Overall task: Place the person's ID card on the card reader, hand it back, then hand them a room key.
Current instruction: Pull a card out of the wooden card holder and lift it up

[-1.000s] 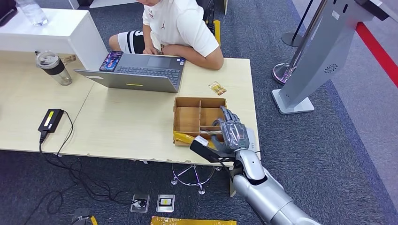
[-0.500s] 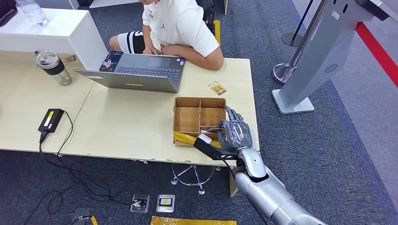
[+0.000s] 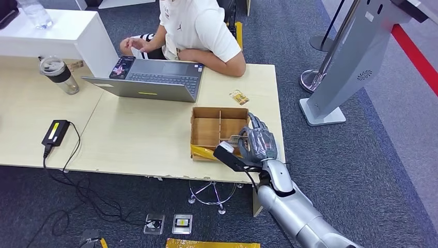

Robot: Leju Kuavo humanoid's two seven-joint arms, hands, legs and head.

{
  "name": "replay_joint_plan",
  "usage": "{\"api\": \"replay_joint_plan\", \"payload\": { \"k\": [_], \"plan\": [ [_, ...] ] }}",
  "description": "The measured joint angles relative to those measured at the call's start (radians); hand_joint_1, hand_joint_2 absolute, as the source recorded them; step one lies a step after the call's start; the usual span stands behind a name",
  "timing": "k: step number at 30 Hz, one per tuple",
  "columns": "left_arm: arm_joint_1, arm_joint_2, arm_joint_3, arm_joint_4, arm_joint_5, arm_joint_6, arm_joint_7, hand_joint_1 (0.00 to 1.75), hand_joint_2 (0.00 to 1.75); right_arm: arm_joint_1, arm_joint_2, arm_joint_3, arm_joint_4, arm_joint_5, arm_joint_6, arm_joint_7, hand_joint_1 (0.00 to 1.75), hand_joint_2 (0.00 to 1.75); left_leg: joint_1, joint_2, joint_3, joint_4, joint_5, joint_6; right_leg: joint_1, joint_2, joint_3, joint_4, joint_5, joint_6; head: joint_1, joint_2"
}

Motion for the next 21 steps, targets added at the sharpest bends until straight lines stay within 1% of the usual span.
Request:
{"api": "replay_joint_plan", "payload": {
  "k": [5, 11, 14, 17, 21],
  "plan": [
    [0.001, 0.0, 0.0, 0.0, -0.001, 0.001, -0.001, 0.0, 1.75, -0.001, -0.003, -0.036, -0.122, -0.098, 0.0, -0.037, 1.75, 1.75, 0.0, 0.0, 0.0, 0.0, 0.0, 0.0, 0.0, 0.0, 0.0, 0.0, 0.0, 0.0, 0.0, 0.0],
    [0.004, -0.001, 0.0, 0.0, -0.003, 0.008, -0.01, 0.0, 1.75, -0.022, -0.013, -0.111, -0.371, -0.246, -0.045, -0.122, 1.75, 1.75, 0.0, 0.0, 0.001, 0.0, 0.0, 0.0, 0.0, 0.0, 0.0, 0.0, 0.0, 0.0, 0.0, 0.0],
    [0.006, -0.003, 0.0, 0.0, -0.004, 0.01, -0.016, 0.0, 1.75, -0.041, -0.015, -0.146, -0.504, -0.274, -0.061, -0.14, 1.75, 1.75, 0.0, 0.0, 0.001, 0.0, 0.0, 0.0, 0.0, 0.0, 0.0, 0.0, 0.0, 0.0, 0.0, 0.0],
    [0.007, -0.006, 0.0, 0.0, -0.004, 0.012, -0.021, 0.0, 1.75, -0.053, -0.013, -0.159, -0.613, -0.286, -0.059, -0.153, 1.75, 1.75, 0.0, 0.0, 0.001, 0.0, 0.0, 0.0, 0.0, 0.0, 0.0, 0.0, 0.0, 0.0, 0.0, 0.0],
    [0.006, -0.01, 0.0, 0.0, -0.004, 0.011, -0.028, 0.0, 1.75, -0.08, 0.004, -0.162, -0.7, -0.281, -0.043, -0.174, 1.75, 1.75, 0.0, 0.0, 0.0, 0.0, 0.0, 0.0, 0.0, 0.0, 0.0, 0.0, 0.0, 0.0, 0.0, 0.0]
  ]
}}
